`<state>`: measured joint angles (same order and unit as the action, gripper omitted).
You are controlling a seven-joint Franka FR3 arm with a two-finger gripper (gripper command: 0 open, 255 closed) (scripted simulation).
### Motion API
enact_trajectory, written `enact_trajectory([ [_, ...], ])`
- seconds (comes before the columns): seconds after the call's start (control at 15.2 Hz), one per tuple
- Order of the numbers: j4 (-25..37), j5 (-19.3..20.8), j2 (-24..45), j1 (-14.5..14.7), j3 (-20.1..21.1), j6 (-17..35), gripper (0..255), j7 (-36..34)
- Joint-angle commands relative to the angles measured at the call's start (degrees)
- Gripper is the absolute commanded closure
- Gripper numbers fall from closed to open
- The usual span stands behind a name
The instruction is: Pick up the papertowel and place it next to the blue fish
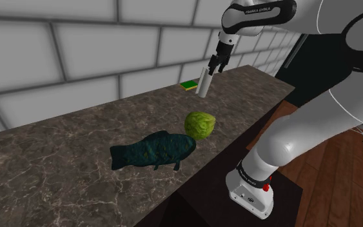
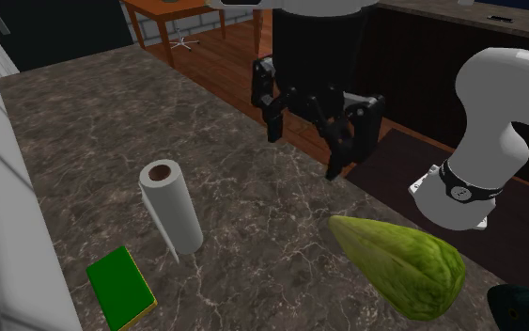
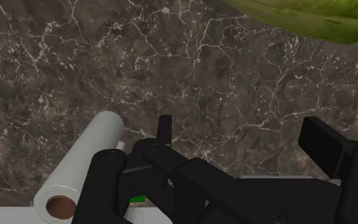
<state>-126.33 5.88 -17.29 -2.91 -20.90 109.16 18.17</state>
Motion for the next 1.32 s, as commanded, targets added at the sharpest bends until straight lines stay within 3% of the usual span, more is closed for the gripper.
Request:
enact_trajectory([
  [0.0, 2.4, -0.6, 3.7, -0.3, -1.7, 1.3, 0, 2.7],
  [0.46, 14.6, -6.2, 18.9, -2.1, -6.5, 3.7, 0, 12.7],
  [0.86, 28.3, -12.9, 33.0, -6.6, -7.8, 2.8, 0, 20.7],
  [1.25, 26.6, -13.9, 34.8, -7.1, -7.5, 6.1, 0, 21.5],
])
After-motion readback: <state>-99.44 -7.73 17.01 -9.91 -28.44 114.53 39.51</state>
